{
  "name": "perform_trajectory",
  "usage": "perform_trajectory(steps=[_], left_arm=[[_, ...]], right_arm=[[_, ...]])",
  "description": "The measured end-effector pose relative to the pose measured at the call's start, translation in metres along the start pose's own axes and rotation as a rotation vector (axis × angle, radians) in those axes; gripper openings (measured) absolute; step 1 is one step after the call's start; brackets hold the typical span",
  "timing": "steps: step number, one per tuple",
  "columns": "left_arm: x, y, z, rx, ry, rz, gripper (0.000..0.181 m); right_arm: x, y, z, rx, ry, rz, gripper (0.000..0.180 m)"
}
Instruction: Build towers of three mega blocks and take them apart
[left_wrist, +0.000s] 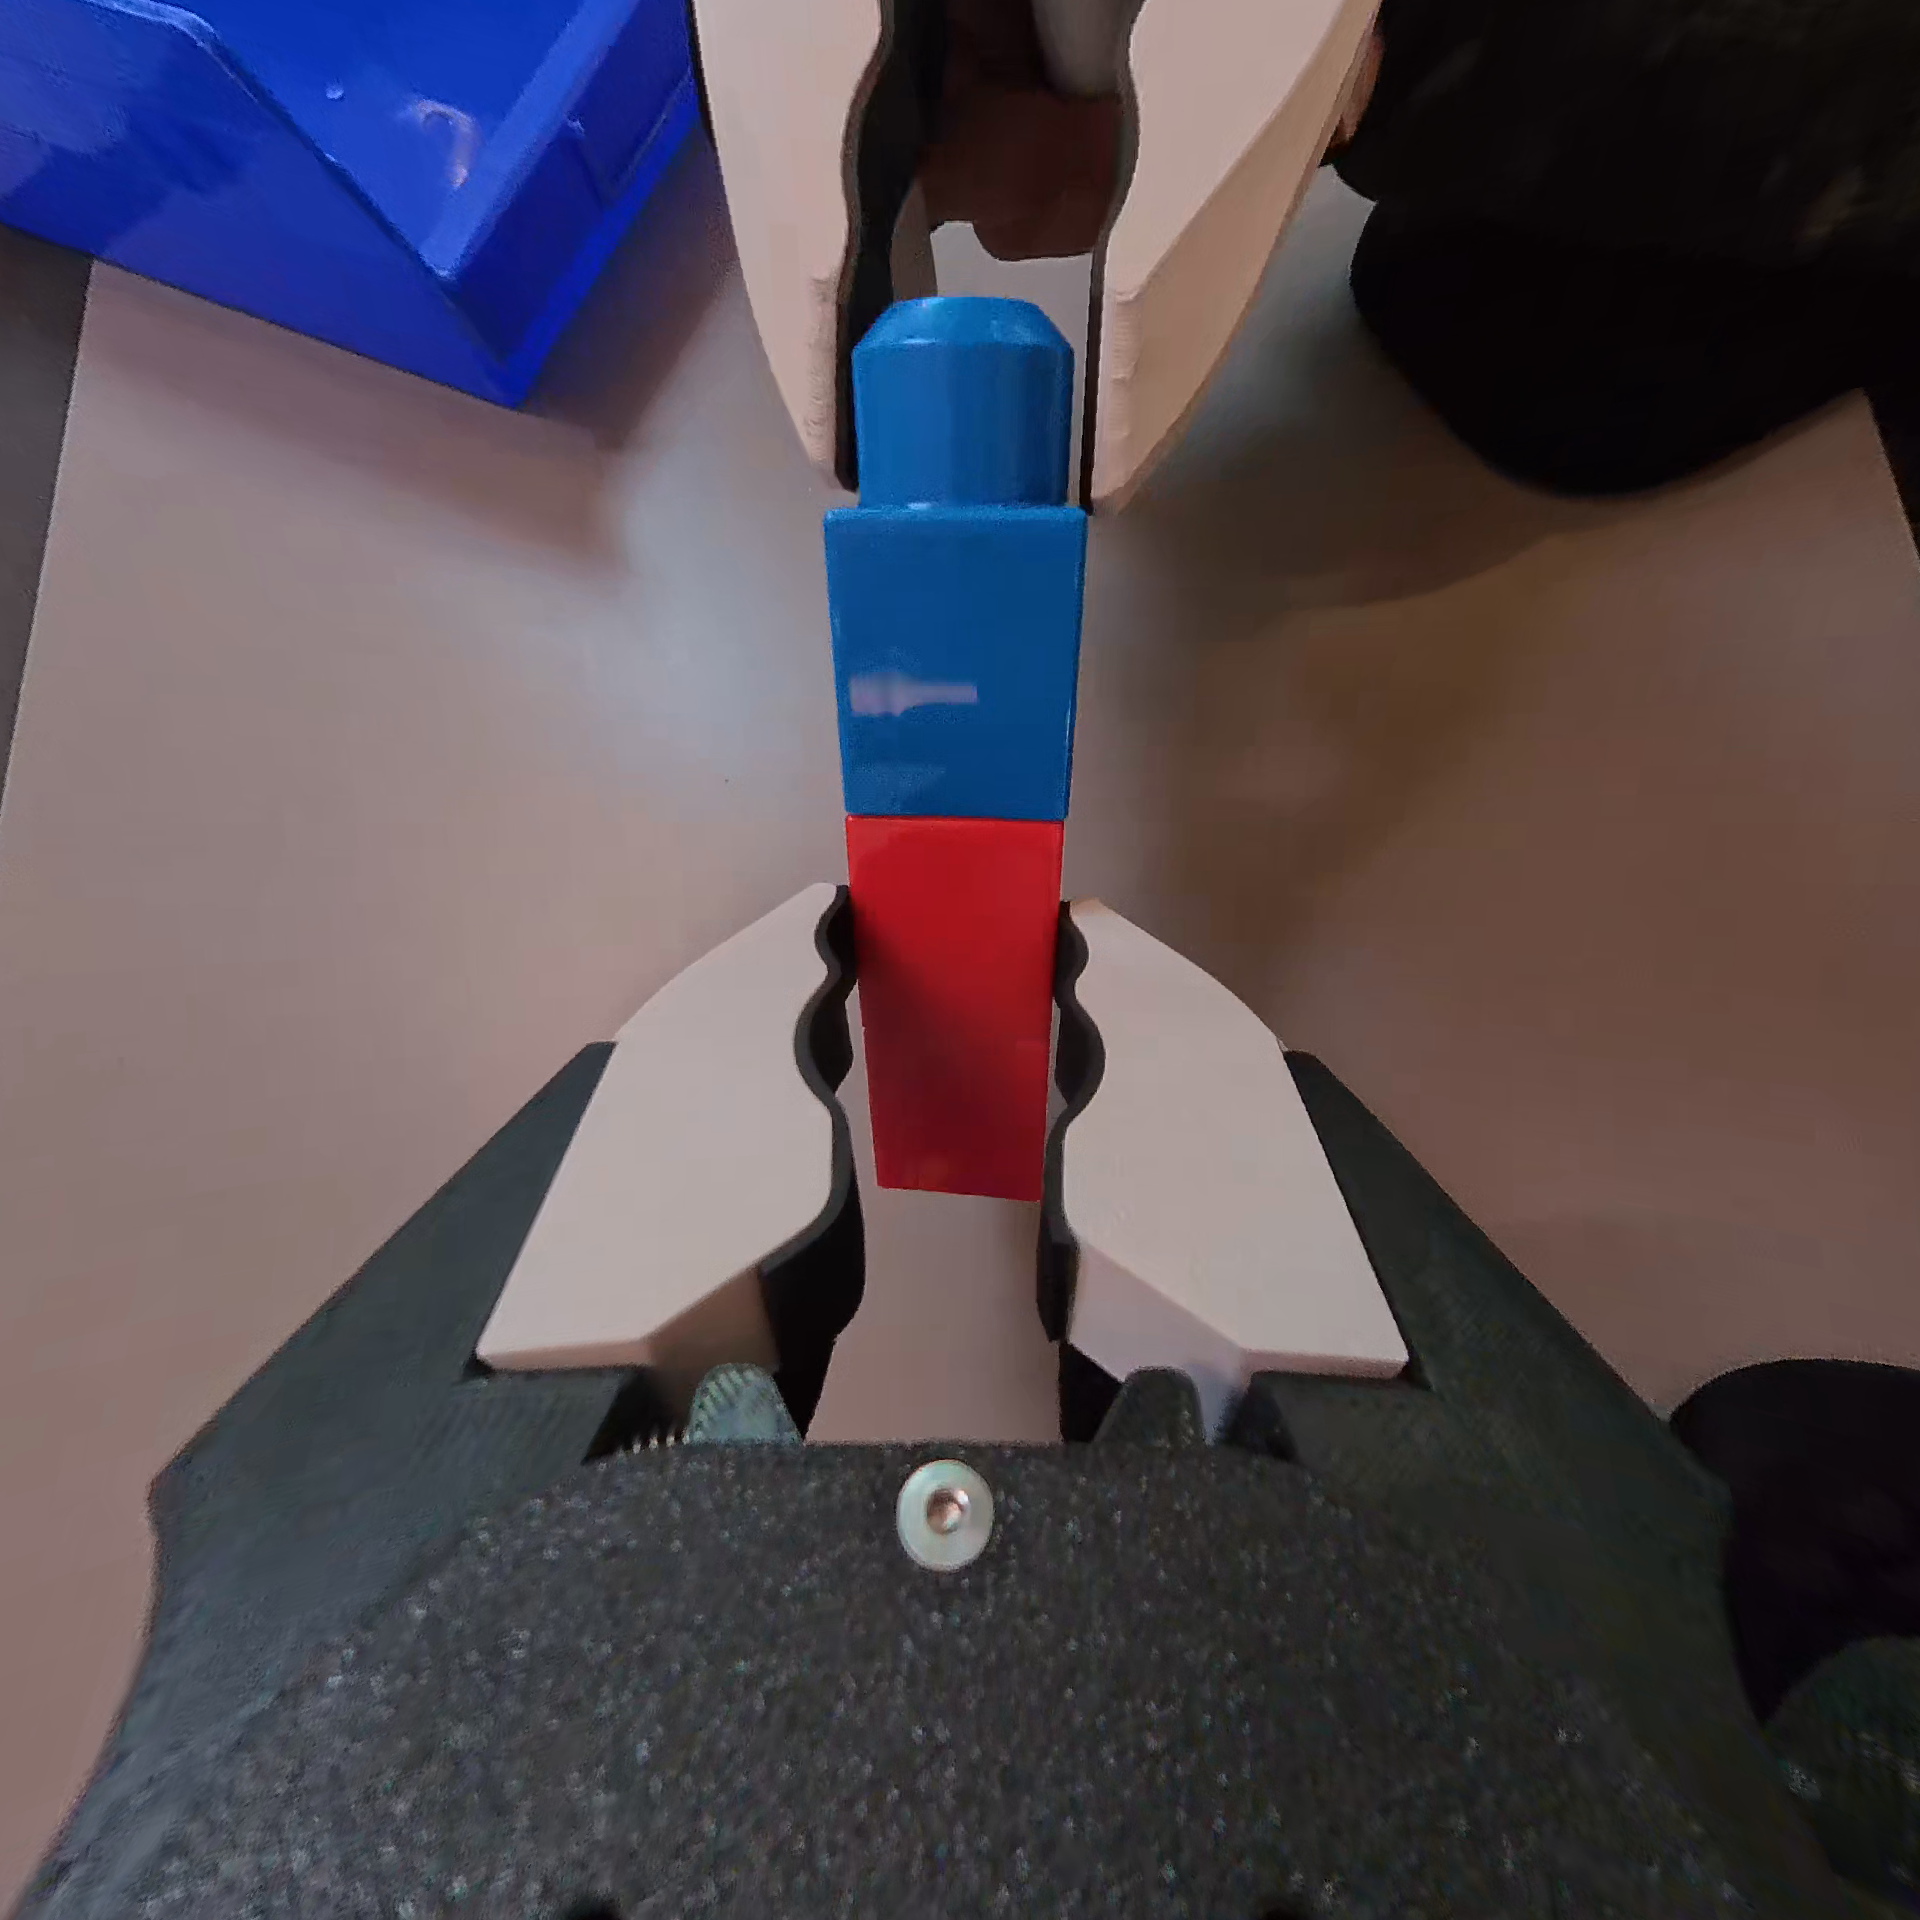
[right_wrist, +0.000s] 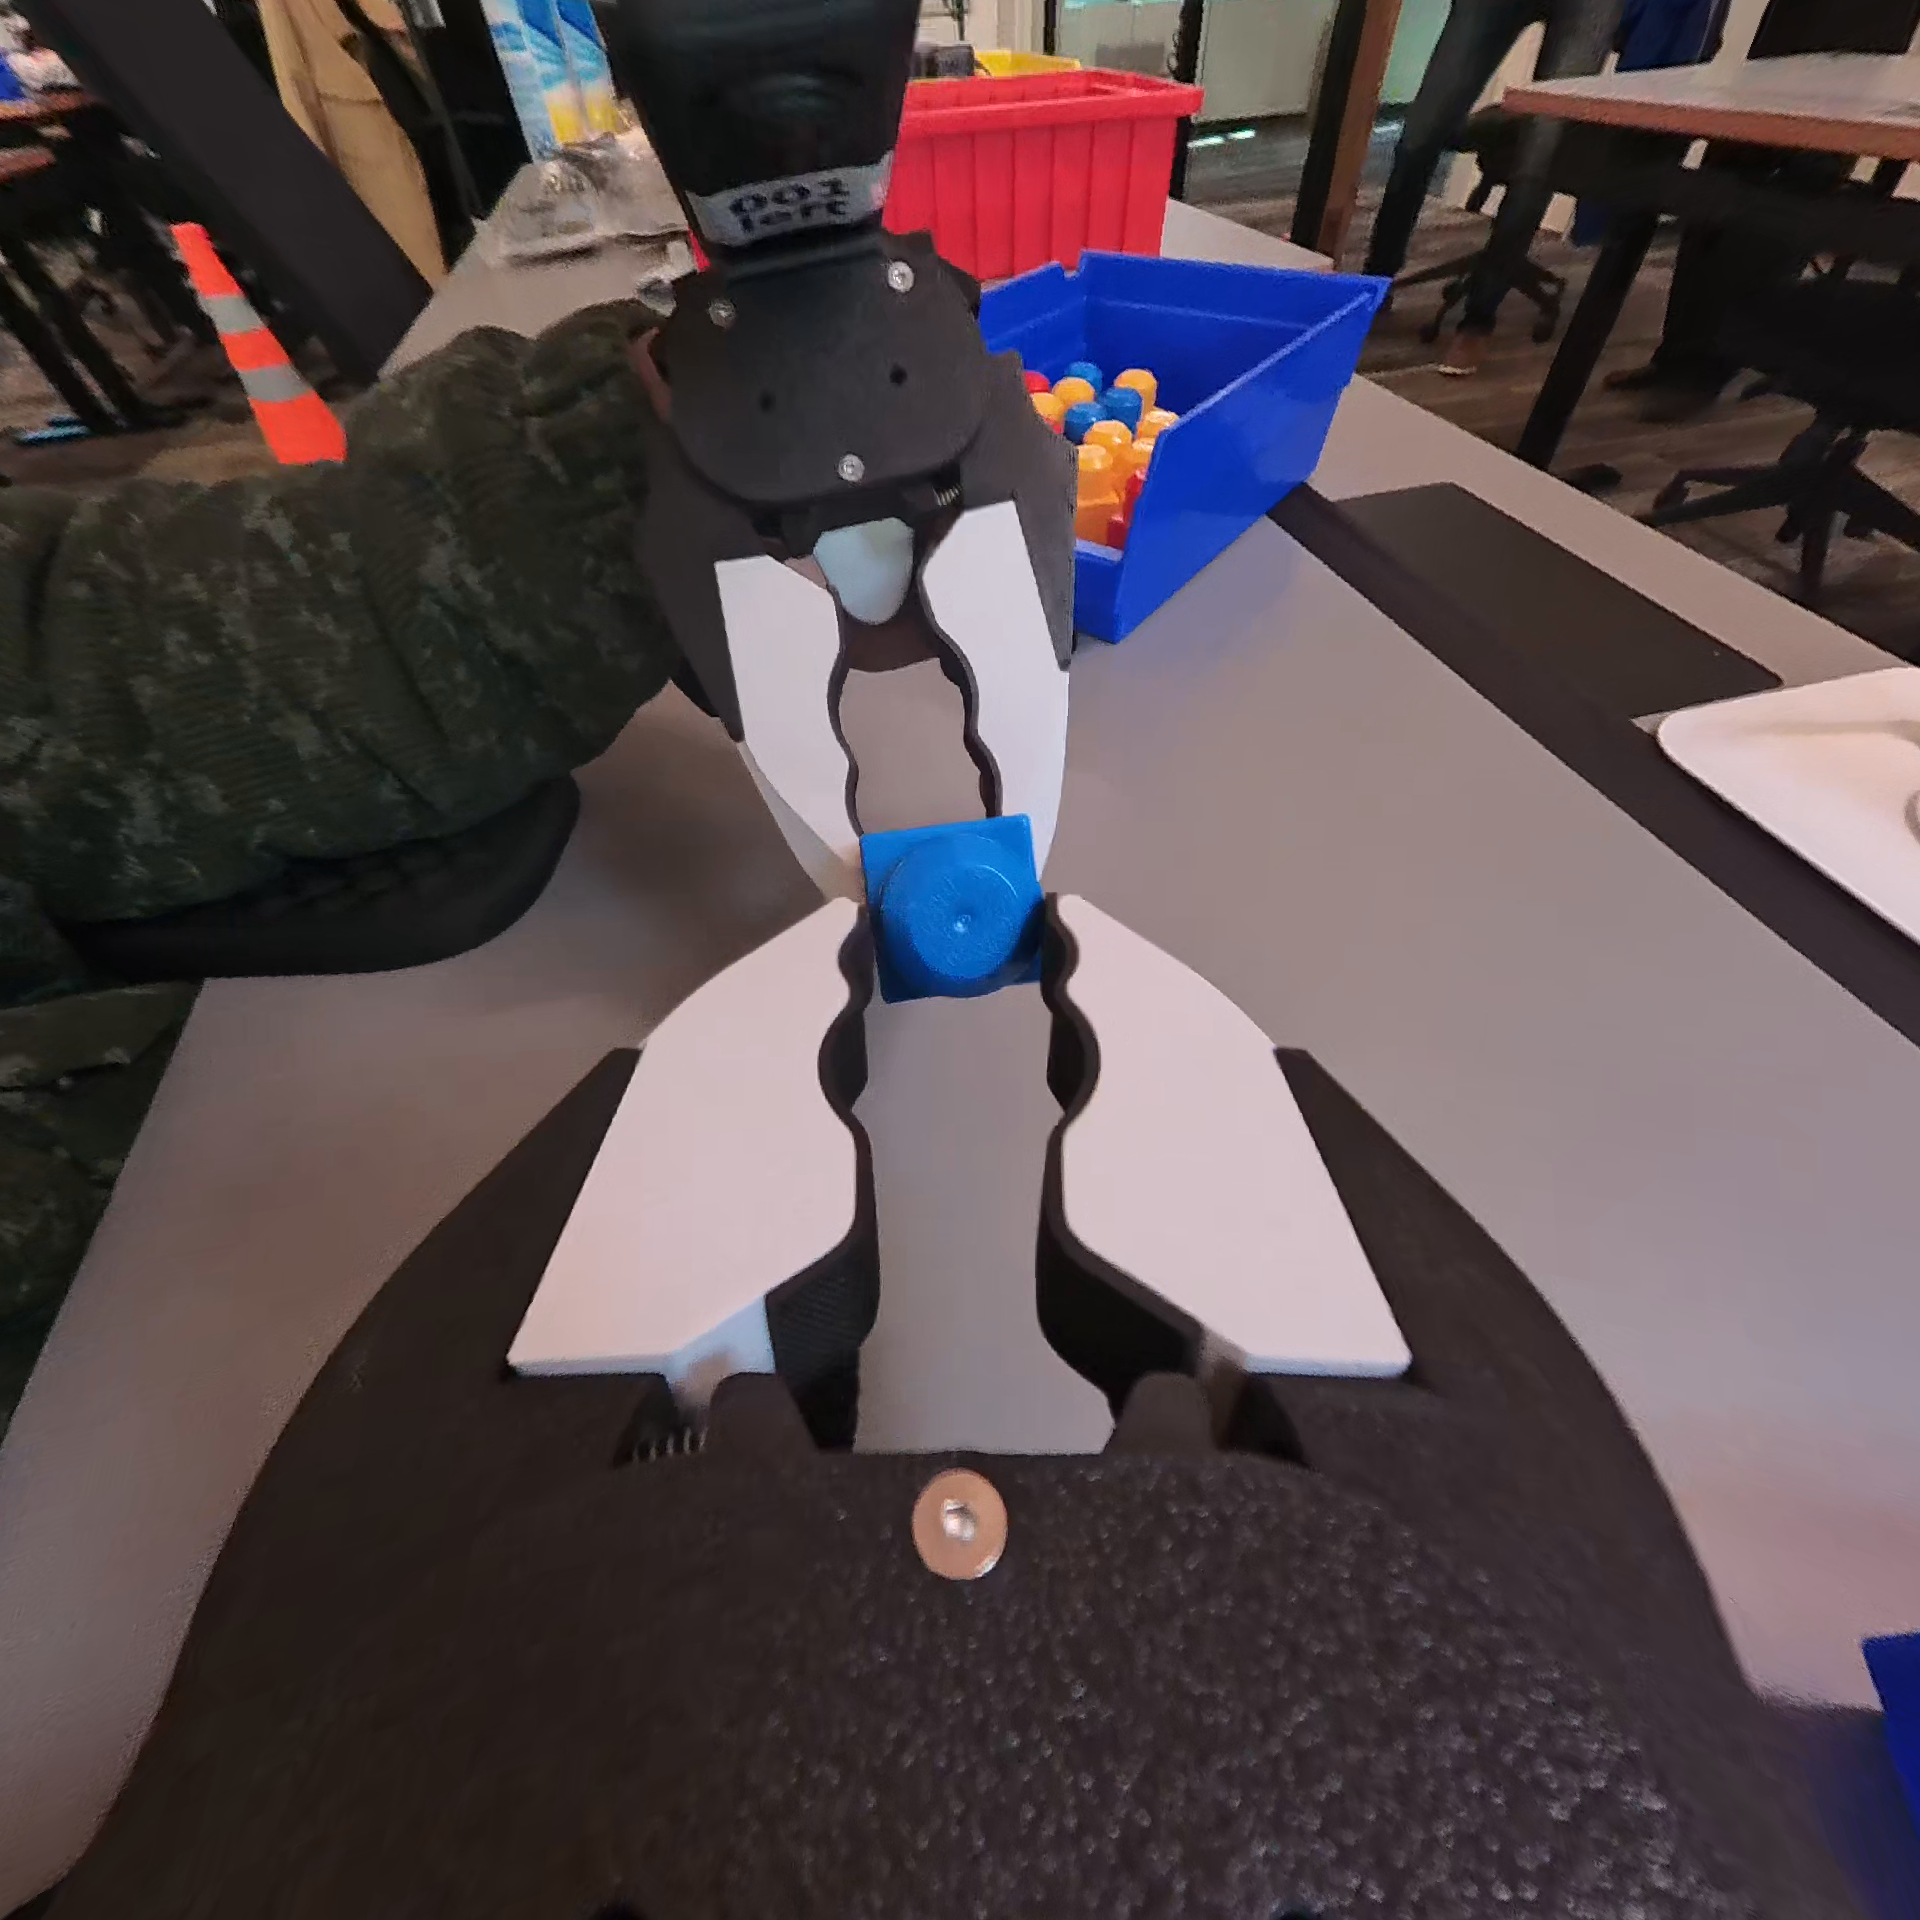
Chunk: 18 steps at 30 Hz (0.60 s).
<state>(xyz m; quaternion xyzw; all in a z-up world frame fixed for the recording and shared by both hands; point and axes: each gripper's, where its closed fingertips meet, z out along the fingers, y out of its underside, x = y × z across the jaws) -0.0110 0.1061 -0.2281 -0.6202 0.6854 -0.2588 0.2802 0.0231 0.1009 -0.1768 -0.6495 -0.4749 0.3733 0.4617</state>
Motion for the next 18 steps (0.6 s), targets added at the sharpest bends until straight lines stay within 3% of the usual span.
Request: perform_trajectory(steps=[2, 5, 8, 10, 14, 18], left_arm=[[-0.003, -0.008, -0.002, 0.047, -0.023, 0.000, 0.036], [-0.031, -0.036, -0.027, 0.259, -0.166, -0.056, 0.038], [-0.074, -0.050, -0.077, 0.531, -0.389, -0.159, 0.027], [-0.095, -0.046, -0.107, 0.679, -0.490, -0.257, 0.014], [-0.121, -0.026, -0.135, 0.758, -0.678, -0.338, 0.001], [-0.127, -0.016, -0.136, 0.745, -0.717, -0.358, 0.000]], right_arm=[[-0.001, -0.005, -0.003, -0.006, 0.006, -0.006, 0.029], [0.014, -0.035, -0.030, 0.029, 0.104, -0.037, 0.029], [0.073, -0.072, -0.091, 0.064, 0.400, 0.003, 0.029], [0.126, -0.078, -0.136, -0.019, 0.604, 0.090, 0.029], [0.231, -0.041, -0.204, -0.395, 0.926, 0.199, 0.029], [0.298, 0.011, -0.216, -0.607, 0.967, 0.308, 0.029]])
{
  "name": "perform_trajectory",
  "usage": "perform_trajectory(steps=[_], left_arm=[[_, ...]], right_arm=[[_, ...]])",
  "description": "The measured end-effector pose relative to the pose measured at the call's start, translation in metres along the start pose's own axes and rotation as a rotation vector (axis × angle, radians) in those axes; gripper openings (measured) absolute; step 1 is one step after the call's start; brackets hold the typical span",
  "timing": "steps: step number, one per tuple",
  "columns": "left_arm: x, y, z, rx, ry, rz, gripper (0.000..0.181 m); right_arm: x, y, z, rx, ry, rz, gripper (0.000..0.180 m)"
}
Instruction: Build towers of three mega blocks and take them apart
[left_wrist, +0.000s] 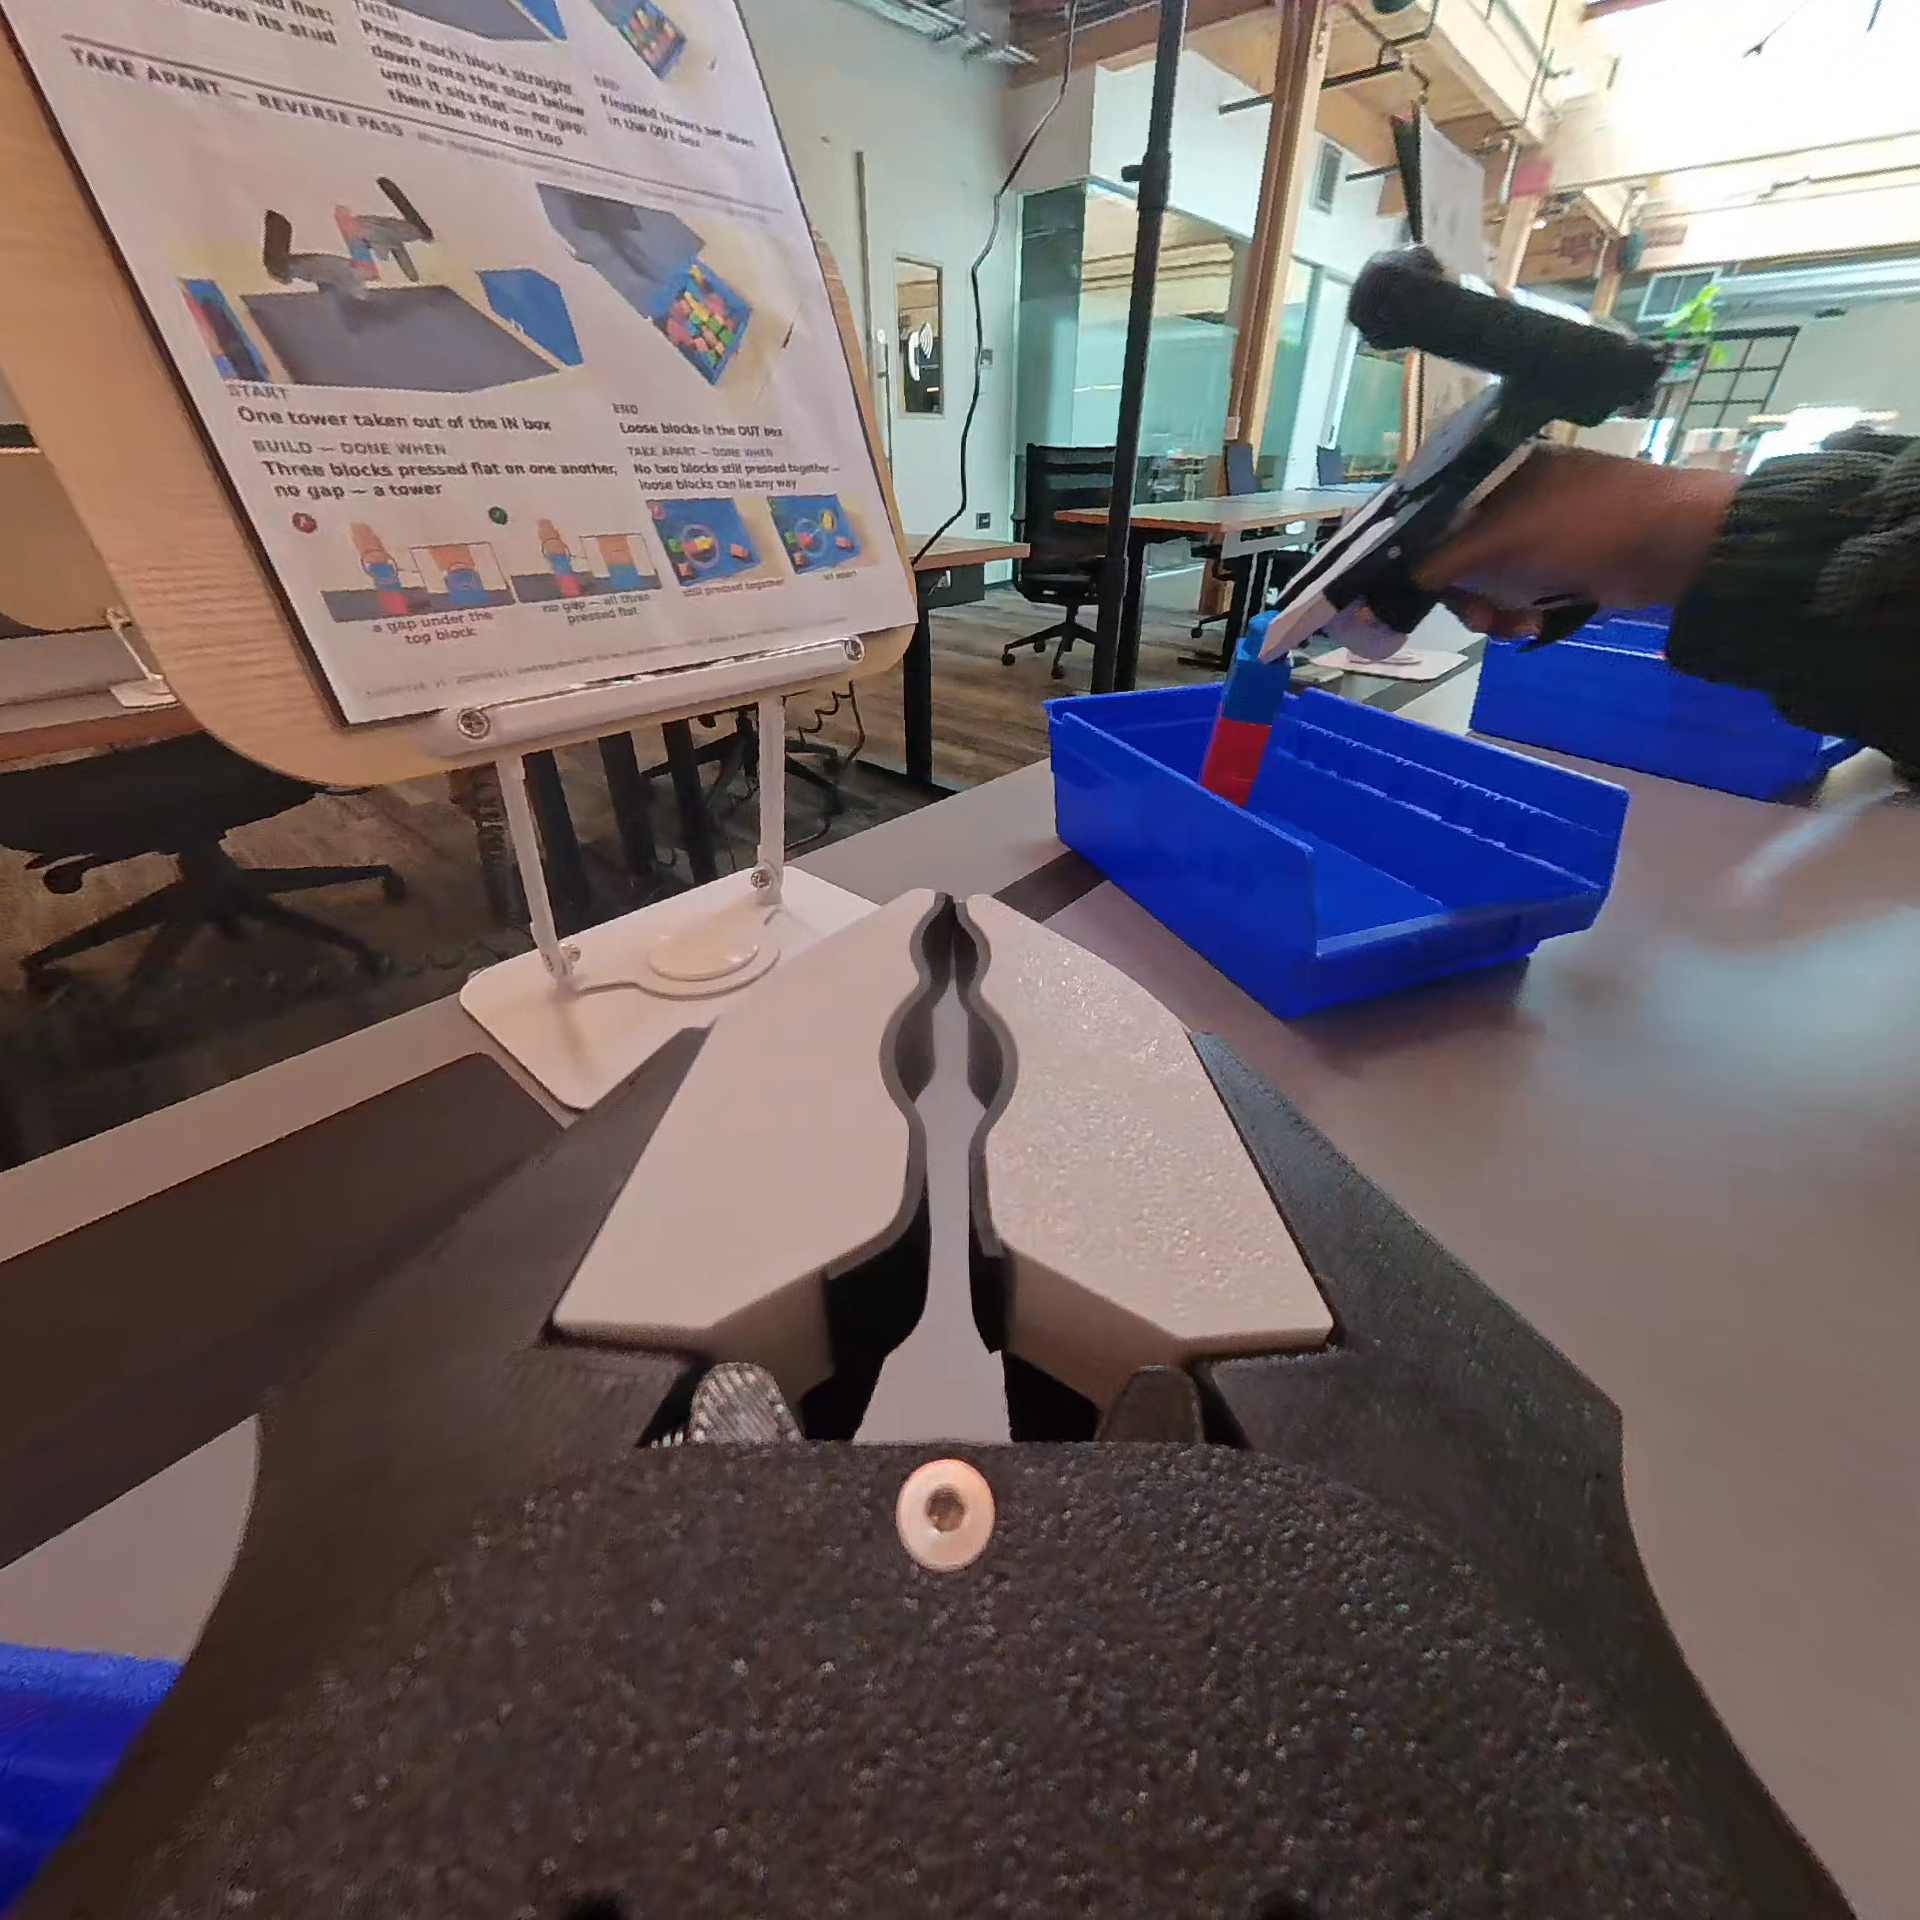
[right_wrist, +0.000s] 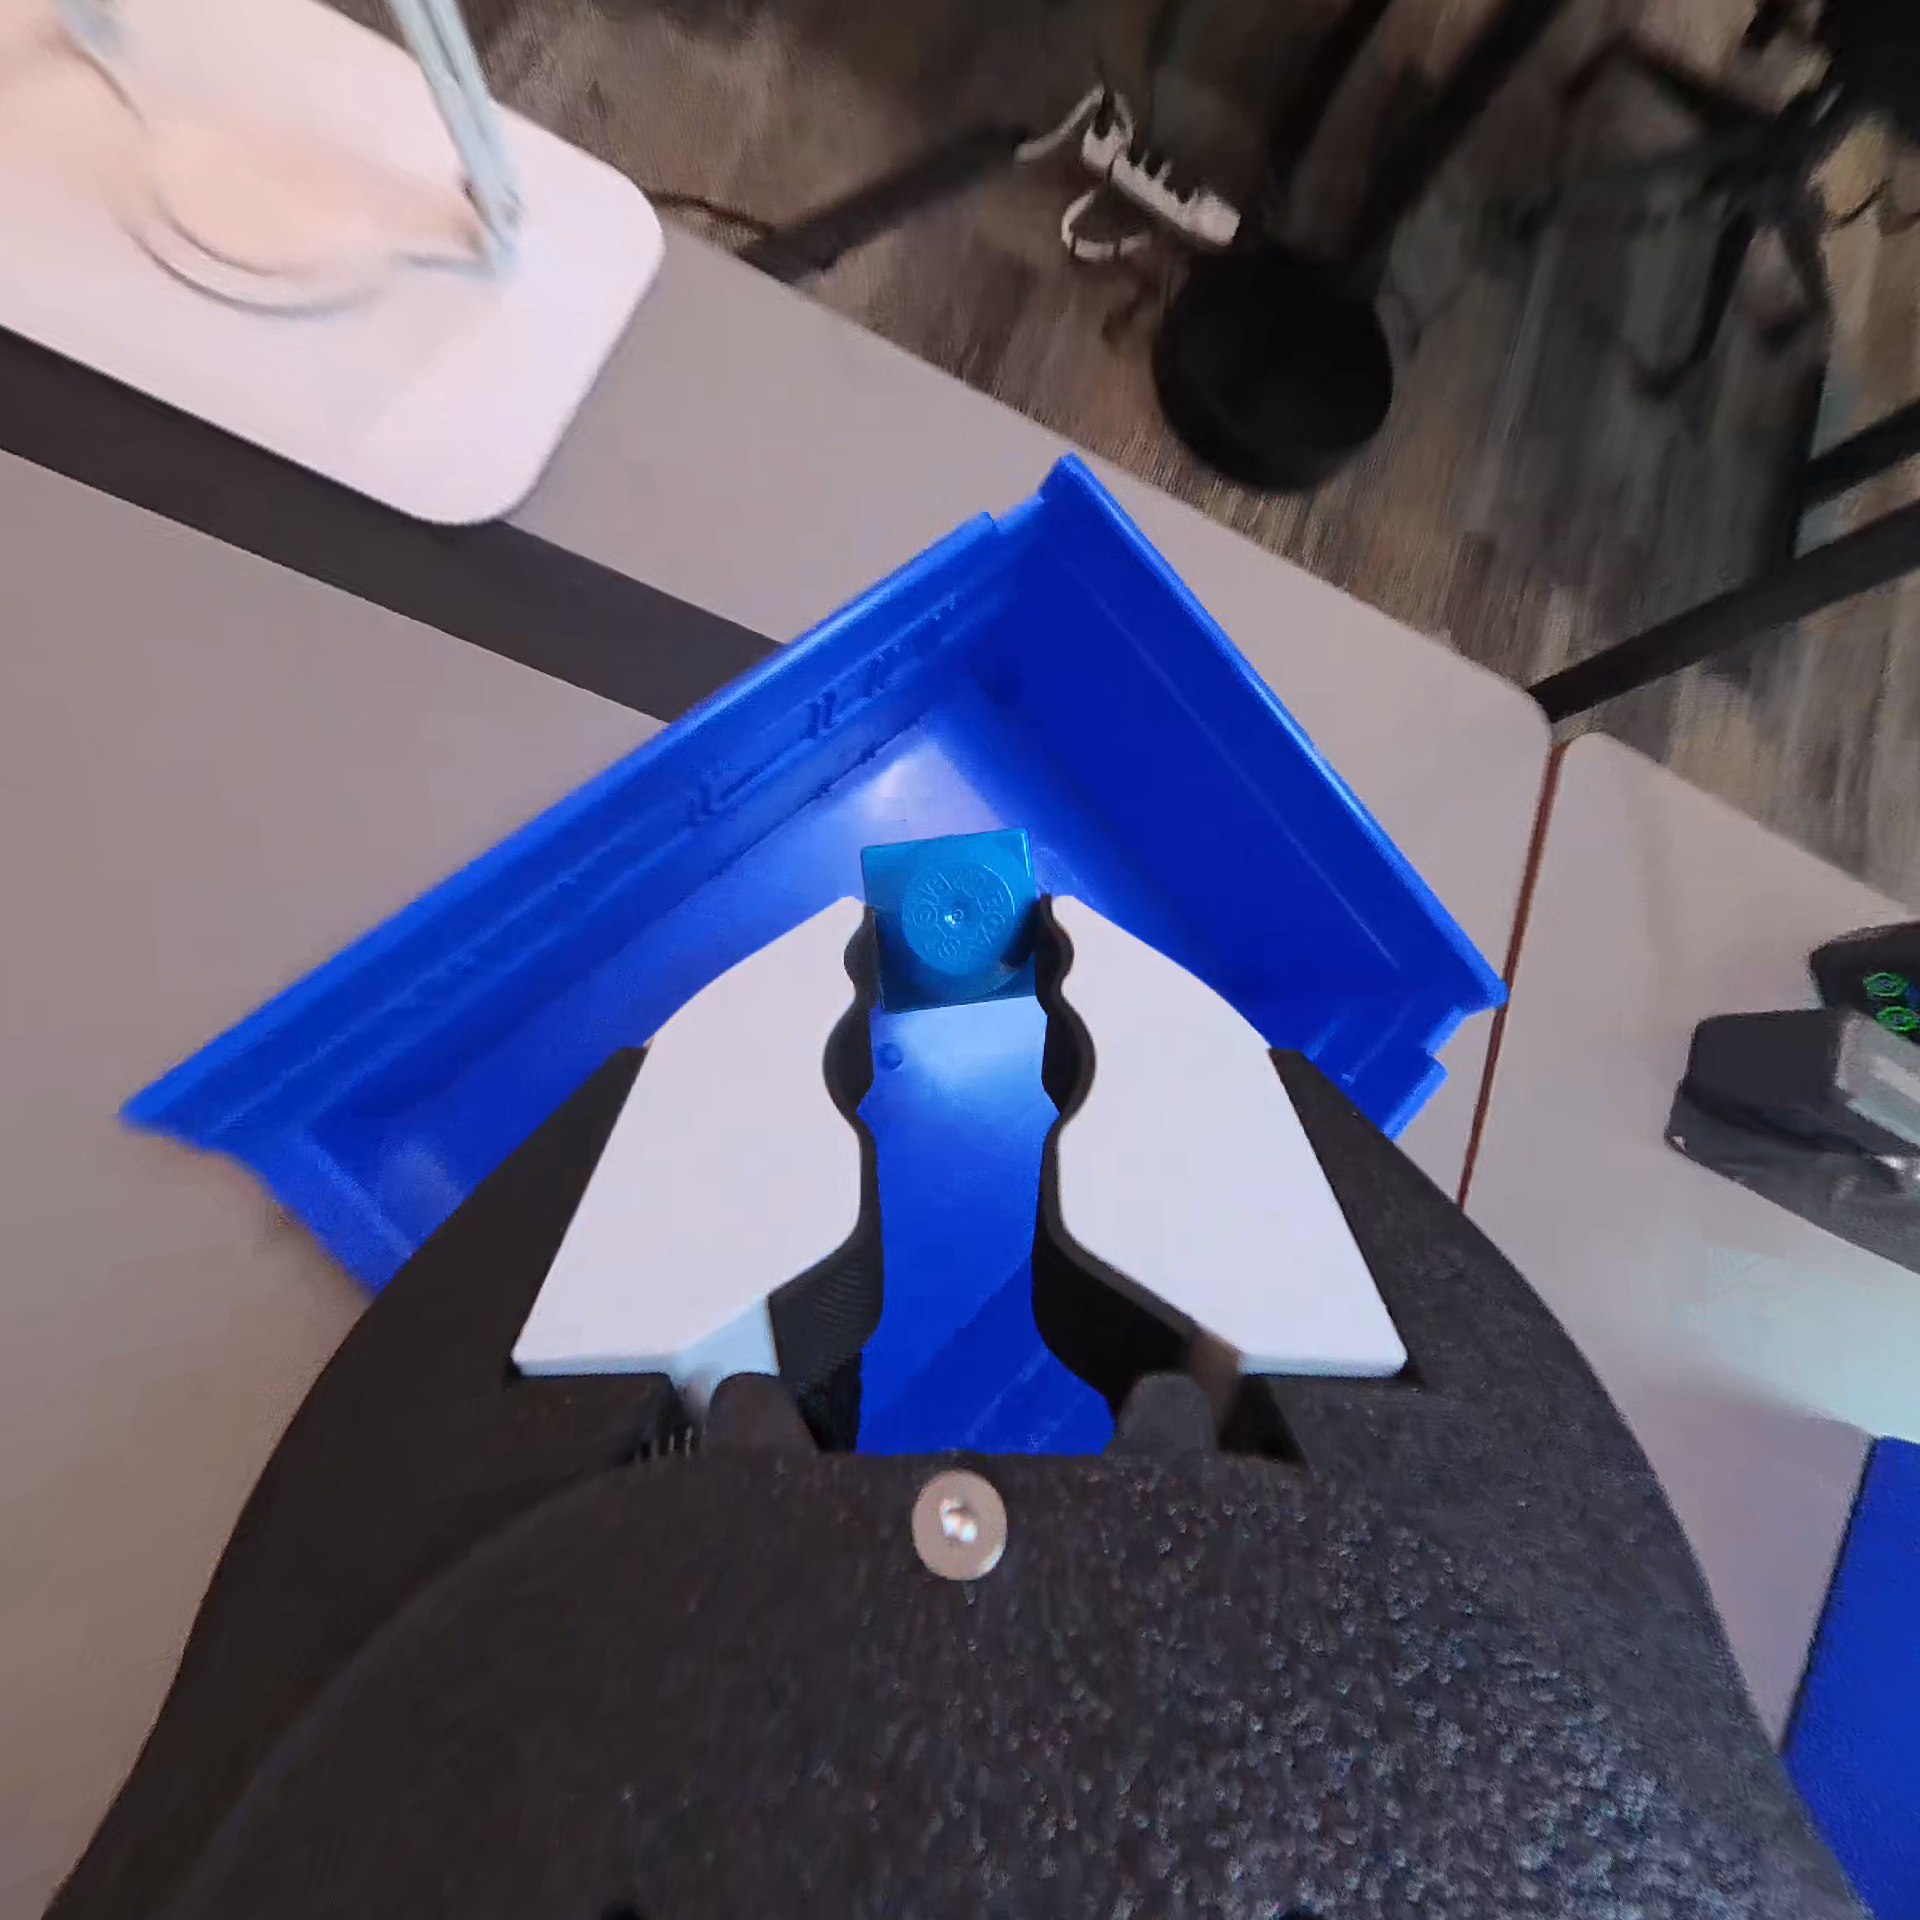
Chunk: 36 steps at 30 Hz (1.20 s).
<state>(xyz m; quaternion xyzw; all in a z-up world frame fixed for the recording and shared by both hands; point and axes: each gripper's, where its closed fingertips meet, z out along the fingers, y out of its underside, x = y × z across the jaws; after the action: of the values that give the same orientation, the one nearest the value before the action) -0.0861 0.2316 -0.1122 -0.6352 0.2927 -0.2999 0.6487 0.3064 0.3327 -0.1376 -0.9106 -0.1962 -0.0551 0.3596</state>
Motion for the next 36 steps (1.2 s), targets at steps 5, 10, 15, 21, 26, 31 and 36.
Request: perform_trajectory(steps=[5, 10, 15, 21, 26, 31, 36], left_arm=[[-0.003, 0.016, 0.004, -0.028, 0.014, -0.027, 0.000], [-0.002, 0.035, 0.012, -0.081, 0.036, -0.029, 0.000], [0.000, 0.044, 0.016, -0.108, 0.052, -0.022, 0.000], [-0.007, 0.037, 0.013, -0.074, 0.005, -0.024, 0.000], [-0.024, 0.011, 0.001, -0.026, -0.114, -0.029, 0.000], [-0.066, -0.024, -0.039, -0.072, -0.348, 0.053, 0.000], [-0.144, -0.004, -0.134, -0.410, -0.676, 0.091, 0.010]], right_arm=[[0.023, -0.010, 0.056, -0.078, -0.008, 0.060, 0.029], [0.029, -0.035, 0.083, -0.094, -0.046, 0.144, 0.029], [0.033, -0.035, 0.104, -0.091, -0.053, 0.193, 0.030], [0.033, -0.051, 0.081, 0.064, -0.026, 0.113, 0.052], [-0.021, -0.107, -0.015, 0.427, -0.101, 0.047, 0.054], [-0.157, -0.099, -0.106, 0.651, -0.341, -0.028, 0.059], [-0.281, -0.030, -0.120, 0.616, -0.577, -0.039, 0.061]])
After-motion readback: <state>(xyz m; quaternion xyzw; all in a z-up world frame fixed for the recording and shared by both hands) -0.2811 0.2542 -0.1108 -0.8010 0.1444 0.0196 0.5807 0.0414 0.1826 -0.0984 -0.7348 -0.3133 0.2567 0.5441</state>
